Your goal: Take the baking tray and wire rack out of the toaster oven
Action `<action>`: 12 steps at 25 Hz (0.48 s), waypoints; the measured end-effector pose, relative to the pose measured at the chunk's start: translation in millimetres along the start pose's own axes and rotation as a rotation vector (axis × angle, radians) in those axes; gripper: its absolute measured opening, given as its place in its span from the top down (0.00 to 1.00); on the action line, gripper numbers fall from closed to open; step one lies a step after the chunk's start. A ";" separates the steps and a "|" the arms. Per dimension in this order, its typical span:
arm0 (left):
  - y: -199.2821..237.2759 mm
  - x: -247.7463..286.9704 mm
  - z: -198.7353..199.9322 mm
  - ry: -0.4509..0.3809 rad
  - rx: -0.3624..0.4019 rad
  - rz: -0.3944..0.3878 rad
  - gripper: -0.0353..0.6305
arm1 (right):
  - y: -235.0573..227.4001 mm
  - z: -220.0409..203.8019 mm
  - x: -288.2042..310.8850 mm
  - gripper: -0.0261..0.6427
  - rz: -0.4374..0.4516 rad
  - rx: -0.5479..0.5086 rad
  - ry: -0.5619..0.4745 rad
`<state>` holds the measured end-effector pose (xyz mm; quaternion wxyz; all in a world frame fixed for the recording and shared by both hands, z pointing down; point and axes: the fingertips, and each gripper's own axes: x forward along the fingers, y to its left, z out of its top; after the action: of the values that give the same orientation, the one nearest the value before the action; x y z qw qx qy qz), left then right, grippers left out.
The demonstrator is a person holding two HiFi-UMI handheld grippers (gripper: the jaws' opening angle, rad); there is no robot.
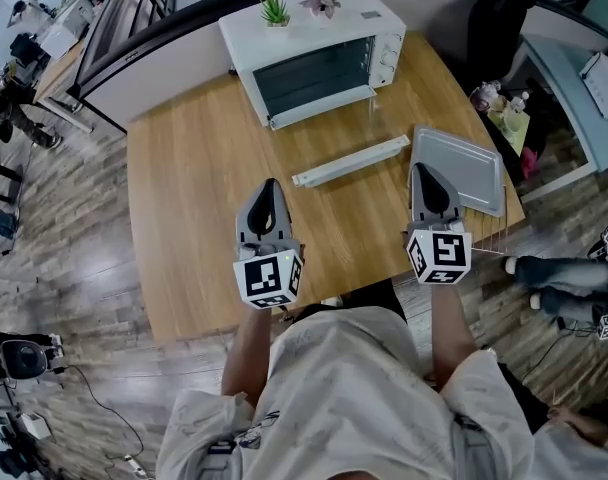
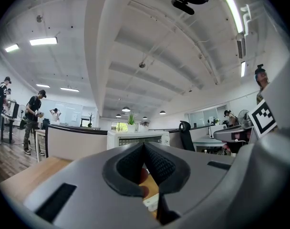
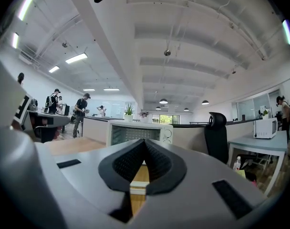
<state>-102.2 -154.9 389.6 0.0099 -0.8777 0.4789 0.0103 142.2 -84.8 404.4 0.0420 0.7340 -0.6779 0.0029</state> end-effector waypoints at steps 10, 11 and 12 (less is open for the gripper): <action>-2.1 3.2 -1.0 0.002 -0.003 -0.004 0.92 | -1.7 1.9 0.5 0.93 -0.002 -0.014 0.000; -2.2 3.2 -0.8 0.001 -0.002 -0.005 0.93 | -1.6 1.8 0.4 0.93 -0.003 -0.016 0.000; -2.2 3.4 -0.8 0.001 -0.002 -0.006 0.93 | -1.5 1.7 0.3 0.93 -0.004 -0.016 0.000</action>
<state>-98.5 -156.6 390.4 0.0090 -0.8792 0.4763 0.0103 143.7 -85.1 402.7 0.0476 0.7349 -0.6765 -0.0027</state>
